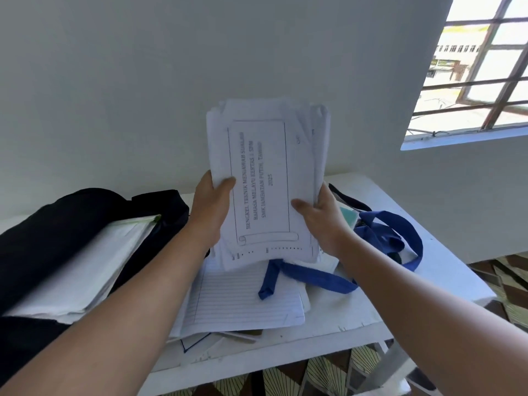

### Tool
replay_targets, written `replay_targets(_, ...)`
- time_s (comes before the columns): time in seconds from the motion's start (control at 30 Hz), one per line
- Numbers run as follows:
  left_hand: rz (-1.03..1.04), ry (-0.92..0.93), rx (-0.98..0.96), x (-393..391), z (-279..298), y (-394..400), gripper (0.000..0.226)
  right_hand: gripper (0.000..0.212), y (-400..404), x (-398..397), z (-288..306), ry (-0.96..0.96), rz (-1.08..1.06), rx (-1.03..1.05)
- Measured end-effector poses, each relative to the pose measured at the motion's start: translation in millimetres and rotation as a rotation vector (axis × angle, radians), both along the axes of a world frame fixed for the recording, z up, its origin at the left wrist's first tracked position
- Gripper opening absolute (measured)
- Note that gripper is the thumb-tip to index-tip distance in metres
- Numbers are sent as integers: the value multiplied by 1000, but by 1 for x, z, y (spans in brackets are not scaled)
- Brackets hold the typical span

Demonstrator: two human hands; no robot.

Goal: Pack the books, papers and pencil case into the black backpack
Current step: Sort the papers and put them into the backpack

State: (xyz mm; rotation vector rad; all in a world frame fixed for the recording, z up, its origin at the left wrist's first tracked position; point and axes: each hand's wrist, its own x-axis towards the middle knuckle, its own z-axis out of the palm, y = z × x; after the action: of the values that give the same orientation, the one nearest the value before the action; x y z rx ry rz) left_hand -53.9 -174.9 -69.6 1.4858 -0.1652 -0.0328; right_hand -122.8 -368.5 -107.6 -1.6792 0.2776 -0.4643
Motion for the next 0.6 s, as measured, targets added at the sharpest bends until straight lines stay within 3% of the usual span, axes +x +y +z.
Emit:
replay_targets(0.23,32,-276,-114,-6,19,-3,39,50,11,7,31,-212,-71,53)
replay_targets(0.37,43,-133,-92,-5,-9,5,54,35,18,-2,17,-167,12,49)
replay_targets(0.47,-17,-24,0,-13,-41,12,46,19,22,-6,-14,-12,56,79)
replay_targets(0.6,12,-81,177,-5,-29,12,33,18,14,3,-4,39,-21,37)
